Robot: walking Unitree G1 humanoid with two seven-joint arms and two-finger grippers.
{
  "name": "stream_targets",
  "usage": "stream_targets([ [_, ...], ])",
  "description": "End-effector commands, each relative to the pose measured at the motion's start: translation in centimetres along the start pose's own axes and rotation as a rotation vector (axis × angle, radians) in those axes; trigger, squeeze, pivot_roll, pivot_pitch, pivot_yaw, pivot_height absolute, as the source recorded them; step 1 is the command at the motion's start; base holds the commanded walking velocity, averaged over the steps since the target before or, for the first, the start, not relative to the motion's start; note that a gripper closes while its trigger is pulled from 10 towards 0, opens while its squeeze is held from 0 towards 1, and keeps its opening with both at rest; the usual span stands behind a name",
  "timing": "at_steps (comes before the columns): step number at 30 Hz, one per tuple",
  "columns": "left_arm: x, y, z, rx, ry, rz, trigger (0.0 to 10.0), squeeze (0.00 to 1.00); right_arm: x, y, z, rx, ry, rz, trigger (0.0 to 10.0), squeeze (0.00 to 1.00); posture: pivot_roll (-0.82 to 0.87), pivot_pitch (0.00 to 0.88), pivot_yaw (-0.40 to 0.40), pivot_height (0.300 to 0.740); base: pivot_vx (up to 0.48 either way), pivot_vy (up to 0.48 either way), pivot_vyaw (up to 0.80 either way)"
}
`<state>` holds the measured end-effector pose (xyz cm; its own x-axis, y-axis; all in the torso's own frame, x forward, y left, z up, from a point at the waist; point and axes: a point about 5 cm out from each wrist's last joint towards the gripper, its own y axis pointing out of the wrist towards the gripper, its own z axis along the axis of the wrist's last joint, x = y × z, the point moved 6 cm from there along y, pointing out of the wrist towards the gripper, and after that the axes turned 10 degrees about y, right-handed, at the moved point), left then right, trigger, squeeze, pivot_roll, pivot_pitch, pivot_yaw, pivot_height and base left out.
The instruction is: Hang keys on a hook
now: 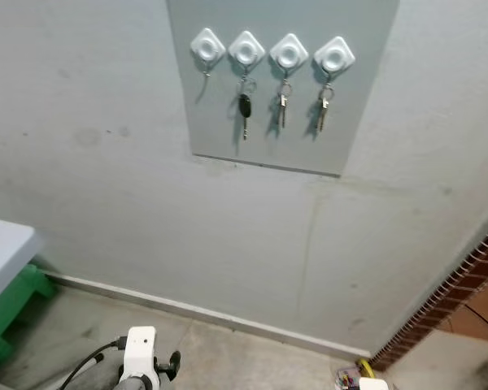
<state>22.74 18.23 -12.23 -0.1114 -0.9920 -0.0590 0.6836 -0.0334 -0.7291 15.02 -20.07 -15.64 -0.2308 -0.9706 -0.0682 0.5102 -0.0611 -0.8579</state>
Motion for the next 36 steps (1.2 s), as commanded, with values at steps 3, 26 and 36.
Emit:
stream_targets([
  [3,-0.20,-0.06,-0.25,-0.009,-0.014,0.004,10.0,0.00,-0.43,-0.13,-1.16,-0.039,0.002,0.011,10.0,0.00,-0.04,0.000,0.041,0.740,0.000,0.000,0.80],
  [26,0.13,0.03,-0.05,-0.007,0.003,-0.005,10.0,0.00,0.22,-0.23,-1.42,-0.056,-0.025,0.007,10.0,0.00,-0.04,0.000,0.026,0.740,0.000,0.081,0.80],
  [36,0.12,0.04,-0.02,-0.006,0.005,-0.006,10.0,0.00,0.09,-0.21,-1.36,-0.055,-0.033,0.012,10.0,0.00,-0.03,0.000,0.024,0.740,0.000,0.000,0.80],
])
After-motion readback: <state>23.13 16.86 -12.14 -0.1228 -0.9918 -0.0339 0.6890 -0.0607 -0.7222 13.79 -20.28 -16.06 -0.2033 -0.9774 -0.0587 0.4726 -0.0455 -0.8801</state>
